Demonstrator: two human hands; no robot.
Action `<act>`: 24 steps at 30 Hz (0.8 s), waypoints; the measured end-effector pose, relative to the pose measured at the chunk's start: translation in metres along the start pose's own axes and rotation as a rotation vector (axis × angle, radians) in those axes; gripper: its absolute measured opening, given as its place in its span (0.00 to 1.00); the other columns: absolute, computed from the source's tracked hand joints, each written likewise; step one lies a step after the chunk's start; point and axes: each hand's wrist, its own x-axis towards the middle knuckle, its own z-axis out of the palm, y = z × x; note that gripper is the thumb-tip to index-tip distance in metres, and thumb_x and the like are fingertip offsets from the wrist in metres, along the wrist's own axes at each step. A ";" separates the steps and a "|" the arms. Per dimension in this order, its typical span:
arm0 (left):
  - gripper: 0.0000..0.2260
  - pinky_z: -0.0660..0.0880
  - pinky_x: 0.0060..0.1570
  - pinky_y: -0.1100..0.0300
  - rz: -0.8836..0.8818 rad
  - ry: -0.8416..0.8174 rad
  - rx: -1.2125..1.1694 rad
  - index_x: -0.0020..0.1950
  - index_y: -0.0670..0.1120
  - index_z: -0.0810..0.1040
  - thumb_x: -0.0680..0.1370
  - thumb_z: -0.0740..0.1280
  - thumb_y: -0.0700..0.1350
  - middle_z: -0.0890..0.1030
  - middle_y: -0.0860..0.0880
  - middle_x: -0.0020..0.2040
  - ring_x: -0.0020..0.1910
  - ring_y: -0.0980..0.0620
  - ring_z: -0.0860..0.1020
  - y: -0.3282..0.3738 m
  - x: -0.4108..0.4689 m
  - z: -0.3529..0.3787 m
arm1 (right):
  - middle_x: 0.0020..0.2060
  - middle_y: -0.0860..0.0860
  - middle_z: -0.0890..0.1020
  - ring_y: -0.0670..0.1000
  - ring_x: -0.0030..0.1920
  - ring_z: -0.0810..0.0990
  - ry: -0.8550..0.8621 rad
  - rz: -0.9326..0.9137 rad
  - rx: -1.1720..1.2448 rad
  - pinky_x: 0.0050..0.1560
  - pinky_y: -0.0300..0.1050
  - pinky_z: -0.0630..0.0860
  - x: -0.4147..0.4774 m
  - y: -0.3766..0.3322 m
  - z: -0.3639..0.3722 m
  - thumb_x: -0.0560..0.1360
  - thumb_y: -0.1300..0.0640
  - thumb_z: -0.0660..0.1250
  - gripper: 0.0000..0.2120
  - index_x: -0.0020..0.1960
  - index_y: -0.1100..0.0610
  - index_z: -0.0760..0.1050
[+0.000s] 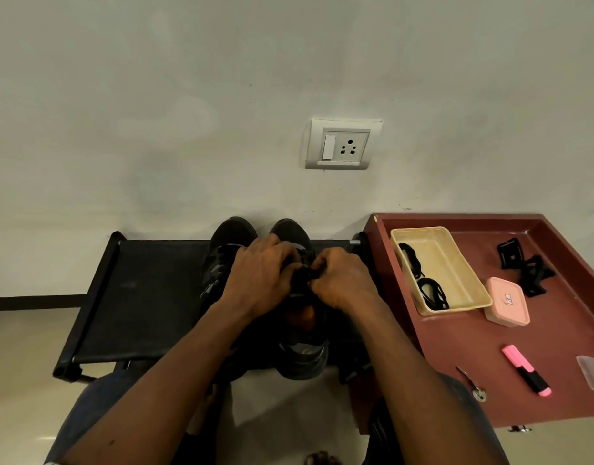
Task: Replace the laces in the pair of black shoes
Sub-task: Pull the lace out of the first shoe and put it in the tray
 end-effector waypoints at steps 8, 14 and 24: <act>0.09 0.80 0.51 0.54 -0.569 0.283 -1.012 0.53 0.42 0.78 0.86 0.61 0.45 0.84 0.45 0.48 0.49 0.49 0.83 0.000 0.008 -0.007 | 0.52 0.49 0.81 0.53 0.53 0.82 -0.018 0.018 0.012 0.56 0.53 0.83 -0.001 -0.002 -0.002 0.74 0.57 0.75 0.14 0.57 0.48 0.77; 0.07 0.75 0.42 0.60 -0.446 0.173 -0.864 0.52 0.47 0.74 0.87 0.58 0.44 0.78 0.53 0.40 0.36 0.59 0.76 0.001 0.005 -0.003 | 0.50 0.49 0.81 0.51 0.50 0.82 -0.017 0.007 -0.014 0.52 0.49 0.83 -0.001 -0.003 -0.001 0.73 0.58 0.73 0.16 0.60 0.49 0.78; 0.04 0.77 0.59 0.45 -0.216 -0.157 -0.048 0.51 0.49 0.81 0.78 0.69 0.47 0.79 0.51 0.47 0.47 0.50 0.78 0.019 0.002 0.000 | 0.47 0.47 0.80 0.50 0.48 0.82 -0.056 -0.004 -0.028 0.53 0.51 0.84 -0.001 -0.006 0.000 0.75 0.57 0.73 0.23 0.67 0.48 0.74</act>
